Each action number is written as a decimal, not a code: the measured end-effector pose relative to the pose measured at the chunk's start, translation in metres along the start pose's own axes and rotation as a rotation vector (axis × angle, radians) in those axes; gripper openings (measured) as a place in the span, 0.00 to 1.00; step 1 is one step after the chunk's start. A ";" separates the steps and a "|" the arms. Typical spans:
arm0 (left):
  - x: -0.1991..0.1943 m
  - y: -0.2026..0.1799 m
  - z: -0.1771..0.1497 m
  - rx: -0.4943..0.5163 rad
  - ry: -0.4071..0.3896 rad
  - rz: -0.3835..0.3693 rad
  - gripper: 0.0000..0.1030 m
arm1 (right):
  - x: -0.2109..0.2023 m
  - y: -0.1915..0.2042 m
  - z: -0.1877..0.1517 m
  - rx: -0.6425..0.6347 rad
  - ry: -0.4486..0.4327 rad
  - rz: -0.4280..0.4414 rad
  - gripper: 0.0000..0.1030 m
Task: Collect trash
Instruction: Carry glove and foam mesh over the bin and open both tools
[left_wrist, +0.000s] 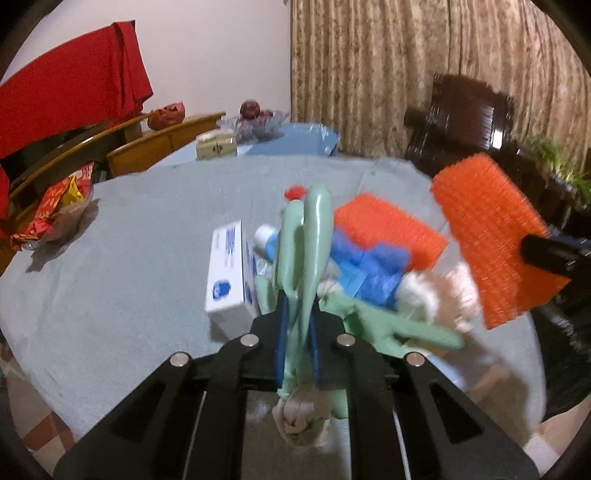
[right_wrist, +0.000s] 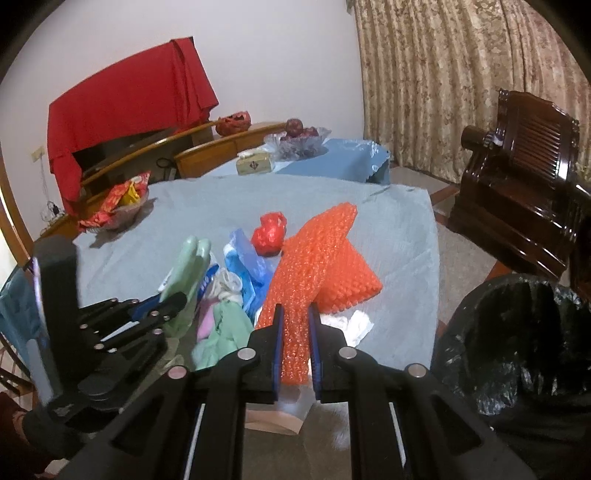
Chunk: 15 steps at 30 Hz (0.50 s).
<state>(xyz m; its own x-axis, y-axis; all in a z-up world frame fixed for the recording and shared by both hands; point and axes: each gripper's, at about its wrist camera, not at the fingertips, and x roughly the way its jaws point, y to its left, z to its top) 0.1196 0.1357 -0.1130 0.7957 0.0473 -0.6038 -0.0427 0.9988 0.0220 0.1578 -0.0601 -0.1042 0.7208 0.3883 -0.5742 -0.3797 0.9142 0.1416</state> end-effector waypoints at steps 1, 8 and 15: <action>-0.006 -0.001 0.004 -0.004 -0.015 -0.010 0.09 | -0.004 -0.001 0.002 0.001 -0.011 0.000 0.12; -0.044 -0.035 0.040 0.012 -0.098 -0.124 0.09 | -0.040 -0.024 0.013 0.029 -0.082 -0.050 0.12; -0.053 -0.105 0.061 0.059 -0.118 -0.301 0.09 | -0.087 -0.082 0.002 0.092 -0.115 -0.206 0.12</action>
<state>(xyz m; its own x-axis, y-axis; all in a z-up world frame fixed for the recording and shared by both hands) 0.1188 0.0291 -0.0352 0.8322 -0.2527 -0.4934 0.2373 0.9668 -0.0949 0.1274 -0.1687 -0.0638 0.8408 0.1985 -0.5037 -0.1672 0.9801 0.1071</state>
